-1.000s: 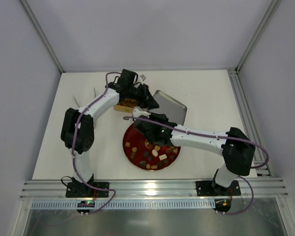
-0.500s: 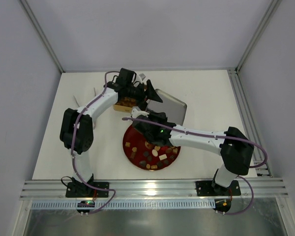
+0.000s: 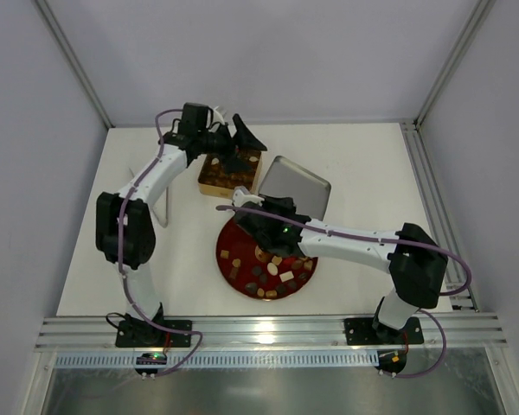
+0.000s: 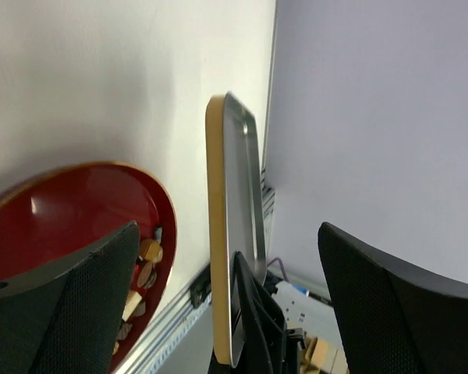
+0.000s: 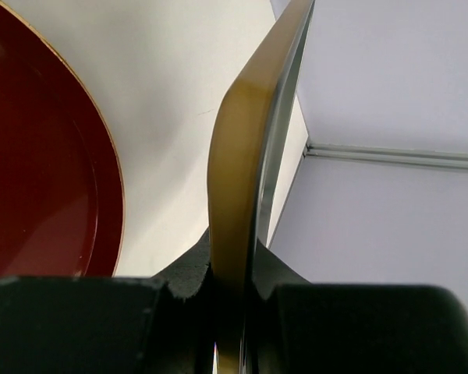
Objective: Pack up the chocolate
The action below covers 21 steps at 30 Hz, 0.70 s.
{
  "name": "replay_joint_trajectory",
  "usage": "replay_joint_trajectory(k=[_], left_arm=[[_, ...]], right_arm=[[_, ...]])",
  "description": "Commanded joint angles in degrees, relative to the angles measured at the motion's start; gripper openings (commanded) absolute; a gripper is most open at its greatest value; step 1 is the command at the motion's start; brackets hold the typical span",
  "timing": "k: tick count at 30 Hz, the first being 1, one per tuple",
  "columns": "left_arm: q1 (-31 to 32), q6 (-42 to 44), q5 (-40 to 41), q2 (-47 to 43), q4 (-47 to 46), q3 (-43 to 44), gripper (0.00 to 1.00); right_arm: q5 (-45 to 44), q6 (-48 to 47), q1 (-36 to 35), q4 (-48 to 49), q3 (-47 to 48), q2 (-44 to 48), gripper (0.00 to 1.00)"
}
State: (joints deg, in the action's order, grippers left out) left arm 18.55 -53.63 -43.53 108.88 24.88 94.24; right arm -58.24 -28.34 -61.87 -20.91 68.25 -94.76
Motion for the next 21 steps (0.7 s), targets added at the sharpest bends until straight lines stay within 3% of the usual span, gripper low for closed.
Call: replay_joint_trajectory(k=[1,9,12,16,17,21], left_arm=[[-2.72,-1.04,2.30,-2.97,-4.14,4.28,0.93],[-12.39,4.56,14.33,-2.45,-0.04,7.09,0.88],[-14.58,9.57,20.75,-1.39,3.58,7.63,0.83],[-16.43,13.19,25.49,0.45,5.61,7.45,0.75],[-16.61,13.89,26.64,0.89,6.14,7.80,0.74],[-17.05,17.58,30.60,3.61,9.12,8.86,0.63]], right_arm=[[1.53,3.63,0.87,-3.24,2.41,4.05,0.04],[21.82,16.89,8.85,-13.72,19.80,6.52,0.04],[36.57,21.20,13.25,-13.90,25.43,5.99,0.04],[56.97,33.30,25.35,-7.16,26.94,5.38,0.04],[66.32,35.44,27.57,-5.13,26.07,5.11,0.04],[82.55,47.47,34.96,8.65,23.69,2.48,0.04]])
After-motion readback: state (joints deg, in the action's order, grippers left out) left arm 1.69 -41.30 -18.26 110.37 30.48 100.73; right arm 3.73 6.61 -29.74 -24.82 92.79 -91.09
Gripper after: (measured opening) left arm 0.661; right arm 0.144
